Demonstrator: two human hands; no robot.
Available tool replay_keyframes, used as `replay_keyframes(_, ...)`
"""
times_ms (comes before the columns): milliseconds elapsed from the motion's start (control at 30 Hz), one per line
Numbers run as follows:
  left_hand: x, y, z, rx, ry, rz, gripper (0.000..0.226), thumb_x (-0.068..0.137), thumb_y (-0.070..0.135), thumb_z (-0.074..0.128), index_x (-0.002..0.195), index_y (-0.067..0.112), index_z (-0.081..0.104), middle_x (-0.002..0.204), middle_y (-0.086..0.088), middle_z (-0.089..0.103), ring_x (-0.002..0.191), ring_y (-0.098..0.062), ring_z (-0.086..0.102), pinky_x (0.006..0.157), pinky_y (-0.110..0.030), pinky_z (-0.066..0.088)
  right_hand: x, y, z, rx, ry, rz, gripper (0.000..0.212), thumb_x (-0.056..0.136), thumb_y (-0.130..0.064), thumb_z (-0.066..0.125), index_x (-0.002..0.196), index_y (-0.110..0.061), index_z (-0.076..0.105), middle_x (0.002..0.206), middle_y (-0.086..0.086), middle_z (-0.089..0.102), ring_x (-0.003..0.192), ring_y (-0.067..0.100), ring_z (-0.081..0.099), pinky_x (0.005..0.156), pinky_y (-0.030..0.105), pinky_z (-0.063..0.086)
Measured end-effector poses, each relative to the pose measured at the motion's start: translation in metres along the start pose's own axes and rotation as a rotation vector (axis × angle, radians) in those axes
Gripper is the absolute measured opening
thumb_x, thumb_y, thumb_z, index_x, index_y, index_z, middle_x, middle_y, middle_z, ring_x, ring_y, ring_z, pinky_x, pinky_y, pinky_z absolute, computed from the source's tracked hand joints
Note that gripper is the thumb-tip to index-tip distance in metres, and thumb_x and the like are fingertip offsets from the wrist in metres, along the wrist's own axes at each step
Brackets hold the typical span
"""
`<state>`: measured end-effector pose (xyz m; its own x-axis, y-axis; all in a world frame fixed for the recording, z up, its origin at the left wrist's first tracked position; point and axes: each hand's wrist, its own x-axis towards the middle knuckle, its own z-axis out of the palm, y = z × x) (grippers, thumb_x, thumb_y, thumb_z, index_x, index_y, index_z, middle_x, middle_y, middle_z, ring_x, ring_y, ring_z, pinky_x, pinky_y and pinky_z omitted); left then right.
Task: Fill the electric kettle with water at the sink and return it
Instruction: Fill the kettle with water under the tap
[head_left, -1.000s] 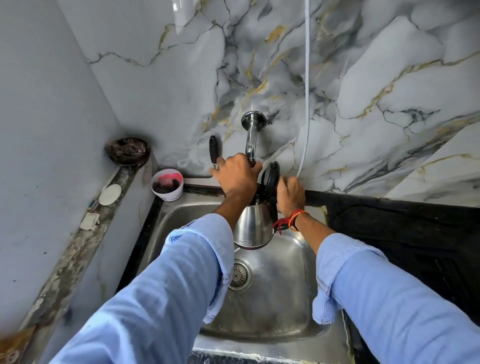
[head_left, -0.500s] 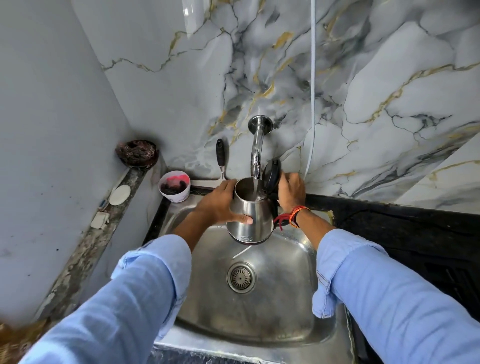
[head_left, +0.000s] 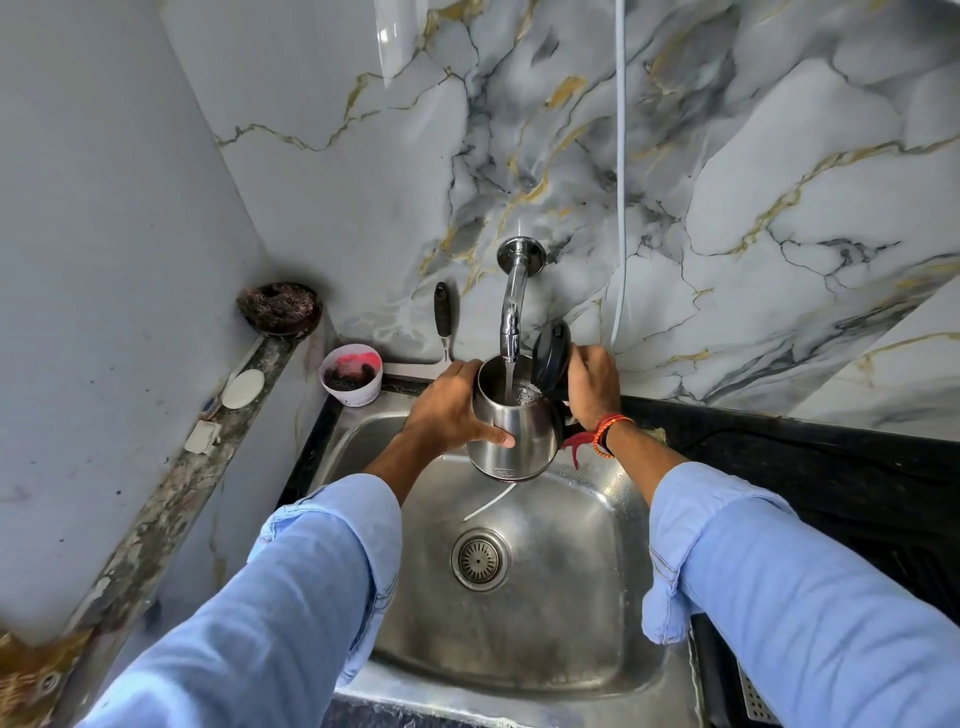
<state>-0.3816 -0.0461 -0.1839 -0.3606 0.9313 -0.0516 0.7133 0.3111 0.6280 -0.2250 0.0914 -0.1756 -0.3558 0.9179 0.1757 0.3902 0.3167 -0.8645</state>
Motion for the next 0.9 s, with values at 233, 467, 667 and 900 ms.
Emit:
replay_keyframes(233,-0.0017,0.0049,-0.0029,0.008,0.035,0.005,0.112,0.042,0.054,0.097,0.138,0.020,0.051,0.128,-0.004,0.058,0.121,-0.025,0.054,0.101,-0.044,0.048,0.0011,-0.0014,-0.0031,0.040,-0.030,-0.023,0.055,0.098,-0.037,0.044,0.061,0.002,0.058,0.059,0.020,0.058,0.055,0.027,0.047,0.054,0.037,0.040)
replay_keyframes(467,-0.0023,0.0084,-0.0026,0.052,0.039,0.008,0.111,0.043,0.058,0.095,0.137,0.019,0.050,0.128,-0.006,0.059,0.120,-0.026,0.055,0.099,-0.041,0.048,0.0001,-0.0038,-0.0055,0.057,-0.048,-0.011,0.060,0.097,-0.039,0.042,0.073,0.012,0.064,0.073,0.034,0.065,0.071,0.046,0.062,0.061,0.050,0.052)
replay_keyframes(667,-0.0034,0.0065,-0.0021,0.084,0.039,0.001,0.110,0.043,0.062,0.093,0.135,0.019,0.051,0.124,-0.004,0.060,0.115,-0.026,0.057,0.094,-0.040,0.049,-0.0006,-0.0045,-0.0045,0.056,-0.047,-0.015,0.060,0.096,-0.039,0.042,0.069,0.010,0.063,0.069,0.032,0.065,0.062,0.041,0.059,0.056,0.045,0.049)
replay_keyframes(900,-0.0026,0.0047,0.0004,0.101,0.041,-0.012,0.111,0.042,0.064,0.092,0.136,0.022,0.050,0.125,-0.003,0.059,0.115,-0.027,0.058,0.093,-0.043,0.051,0.0005,-0.0014,-0.0025,0.053,-0.061,-0.017,0.063,0.093,-0.044,0.041,0.065,0.010,0.060,0.066,0.034,0.062,0.059,0.042,0.056,0.055,0.049,0.049)
